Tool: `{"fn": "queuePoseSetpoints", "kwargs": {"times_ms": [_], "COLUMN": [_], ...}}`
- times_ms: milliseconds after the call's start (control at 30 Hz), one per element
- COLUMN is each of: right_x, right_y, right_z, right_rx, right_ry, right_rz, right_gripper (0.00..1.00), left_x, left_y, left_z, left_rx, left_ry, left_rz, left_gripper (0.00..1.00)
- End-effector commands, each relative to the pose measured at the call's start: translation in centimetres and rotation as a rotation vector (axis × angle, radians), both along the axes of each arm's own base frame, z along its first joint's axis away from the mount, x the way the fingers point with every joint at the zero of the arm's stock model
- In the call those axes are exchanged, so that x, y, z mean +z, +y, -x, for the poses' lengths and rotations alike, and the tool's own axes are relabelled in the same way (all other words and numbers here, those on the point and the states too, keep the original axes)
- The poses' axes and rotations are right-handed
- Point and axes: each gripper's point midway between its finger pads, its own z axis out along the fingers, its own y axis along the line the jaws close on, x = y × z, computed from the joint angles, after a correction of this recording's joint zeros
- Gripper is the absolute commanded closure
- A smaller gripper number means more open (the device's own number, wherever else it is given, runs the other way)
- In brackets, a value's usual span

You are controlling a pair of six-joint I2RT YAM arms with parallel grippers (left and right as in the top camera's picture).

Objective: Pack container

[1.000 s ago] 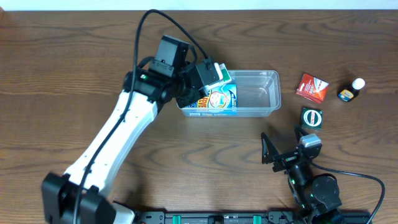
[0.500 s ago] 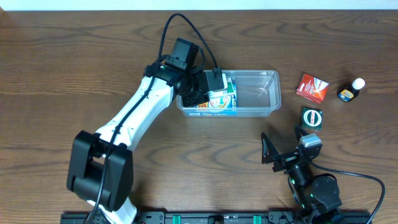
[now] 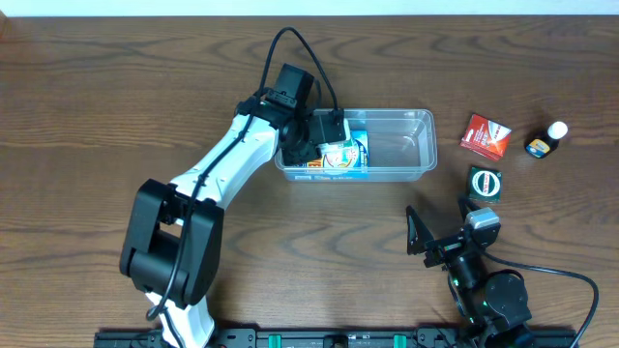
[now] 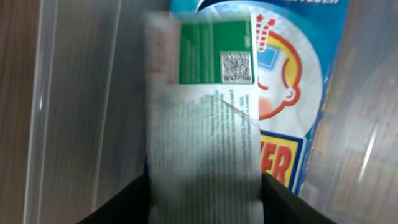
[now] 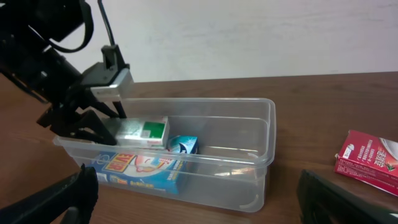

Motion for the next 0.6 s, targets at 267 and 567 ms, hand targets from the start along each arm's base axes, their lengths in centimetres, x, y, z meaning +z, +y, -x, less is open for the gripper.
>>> {"fn": "queuePoseSetpoints", "kwargs": {"times_ms": [267, 567], "right_x": [-0.2, -0.2], "right_y": [0.2, 0.2], "right_z": [0.1, 0.1], "right_rx": [0.007, 0.007], "right_ry": [0.000, 0.000], "right_rz": [0.011, 0.011], "right_gripper": [0.01, 0.01], "left_x": [0.0, 4.5], "left_y": [2.3, 1.6], "left_z": [-1.8, -1.8], "left_rx": [0.055, 0.068], "left_ry": [-0.040, -0.124], "left_rz": [-0.044, 0.009], "left_gripper": [0.44, 0.44]}}
